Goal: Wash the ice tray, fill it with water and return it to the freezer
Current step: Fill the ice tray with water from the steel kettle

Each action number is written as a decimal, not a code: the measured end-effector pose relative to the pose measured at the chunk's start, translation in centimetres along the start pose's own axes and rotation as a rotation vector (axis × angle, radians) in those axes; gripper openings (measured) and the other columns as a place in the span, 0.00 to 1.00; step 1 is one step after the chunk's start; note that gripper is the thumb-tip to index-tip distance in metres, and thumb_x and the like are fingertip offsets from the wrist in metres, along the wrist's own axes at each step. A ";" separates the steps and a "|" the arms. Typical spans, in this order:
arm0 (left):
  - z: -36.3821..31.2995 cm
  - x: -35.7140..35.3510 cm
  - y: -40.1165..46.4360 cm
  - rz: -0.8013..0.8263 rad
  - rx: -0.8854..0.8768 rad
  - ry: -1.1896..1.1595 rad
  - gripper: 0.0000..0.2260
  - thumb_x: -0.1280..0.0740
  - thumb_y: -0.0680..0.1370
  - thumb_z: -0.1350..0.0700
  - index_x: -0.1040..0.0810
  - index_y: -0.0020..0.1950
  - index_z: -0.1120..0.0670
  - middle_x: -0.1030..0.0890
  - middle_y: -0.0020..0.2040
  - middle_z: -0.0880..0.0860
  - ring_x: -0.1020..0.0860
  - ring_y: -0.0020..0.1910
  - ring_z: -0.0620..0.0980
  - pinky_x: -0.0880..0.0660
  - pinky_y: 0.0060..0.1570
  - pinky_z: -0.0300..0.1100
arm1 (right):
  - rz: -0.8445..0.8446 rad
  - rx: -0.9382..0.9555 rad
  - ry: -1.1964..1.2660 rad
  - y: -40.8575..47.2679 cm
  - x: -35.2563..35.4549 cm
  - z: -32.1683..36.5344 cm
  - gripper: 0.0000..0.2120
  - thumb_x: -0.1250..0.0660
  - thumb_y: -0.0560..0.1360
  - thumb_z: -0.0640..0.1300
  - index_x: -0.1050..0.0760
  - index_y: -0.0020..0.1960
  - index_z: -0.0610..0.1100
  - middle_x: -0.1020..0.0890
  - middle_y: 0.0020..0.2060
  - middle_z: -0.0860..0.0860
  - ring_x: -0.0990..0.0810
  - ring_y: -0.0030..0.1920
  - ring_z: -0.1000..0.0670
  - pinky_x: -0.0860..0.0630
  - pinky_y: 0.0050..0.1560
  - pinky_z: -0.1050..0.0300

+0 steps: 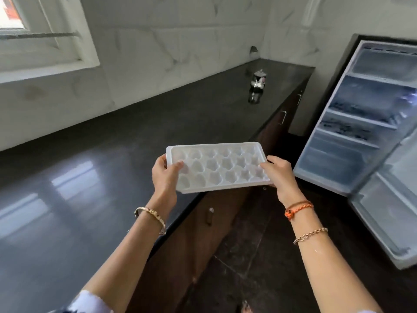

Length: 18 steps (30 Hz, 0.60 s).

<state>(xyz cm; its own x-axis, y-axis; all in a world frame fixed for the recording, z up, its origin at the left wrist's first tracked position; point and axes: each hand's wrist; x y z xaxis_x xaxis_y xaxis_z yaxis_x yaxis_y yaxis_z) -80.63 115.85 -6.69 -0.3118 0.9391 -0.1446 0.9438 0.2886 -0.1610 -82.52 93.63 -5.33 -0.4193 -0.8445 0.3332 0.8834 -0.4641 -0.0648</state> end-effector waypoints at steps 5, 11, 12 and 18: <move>0.6 -11.1 7.5 -0.031 -0.002 0.035 0.11 0.33 0.70 0.63 0.24 0.52 0.56 0.22 0.48 0.54 0.23 0.45 0.55 0.24 0.36 0.45 | 0.073 0.043 0.015 13.2 3.4 -0.8 0.07 0.37 0.74 0.37 0.23 0.50 0.38 0.20 0.45 0.45 0.21 0.47 0.46 0.26 0.41 0.59; 0.8 -19.9 15.7 -0.085 -0.032 0.114 0.12 0.31 0.70 0.60 0.22 0.53 0.57 0.20 0.46 0.53 0.22 0.43 0.53 0.25 0.32 0.43 | 0.102 0.088 0.069 26.9 4.3 0.0 0.09 0.36 0.74 0.38 0.27 0.48 0.52 0.23 0.40 0.57 0.25 0.41 0.57 0.30 0.32 0.65; 0.9 -21.3 17.1 -0.092 -0.033 0.126 0.13 0.30 0.70 0.60 0.23 0.54 0.57 0.20 0.47 0.53 0.22 0.44 0.54 0.24 0.32 0.44 | 0.105 0.085 0.076 29.4 4.2 0.1 0.10 0.36 0.74 0.37 0.27 0.46 0.53 0.24 0.39 0.58 0.25 0.41 0.57 0.30 0.32 0.65; 1.8 -29.6 26.6 -0.162 -0.004 0.110 0.11 0.31 0.71 0.61 0.26 0.52 0.56 0.20 0.53 0.57 0.21 0.52 0.58 0.21 0.51 0.55 | 0.132 0.027 0.093 43.9 2.6 0.4 0.13 0.35 0.73 0.36 0.24 0.56 0.47 0.23 0.41 0.57 0.24 0.41 0.58 0.29 0.30 0.66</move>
<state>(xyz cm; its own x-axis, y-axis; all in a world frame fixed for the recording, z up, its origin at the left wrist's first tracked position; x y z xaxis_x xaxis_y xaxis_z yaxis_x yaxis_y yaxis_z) -46.43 95.38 -8.42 -0.4459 0.8950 -0.0096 0.8829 0.4381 -0.1691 -44.71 71.16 -6.98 -0.3154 -0.9195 0.2345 0.9370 -0.3409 -0.0762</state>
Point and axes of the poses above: each hand's wrist, its own y-axis towards the middle knuckle, its own x-axis out of the back of the hand, z = x × y
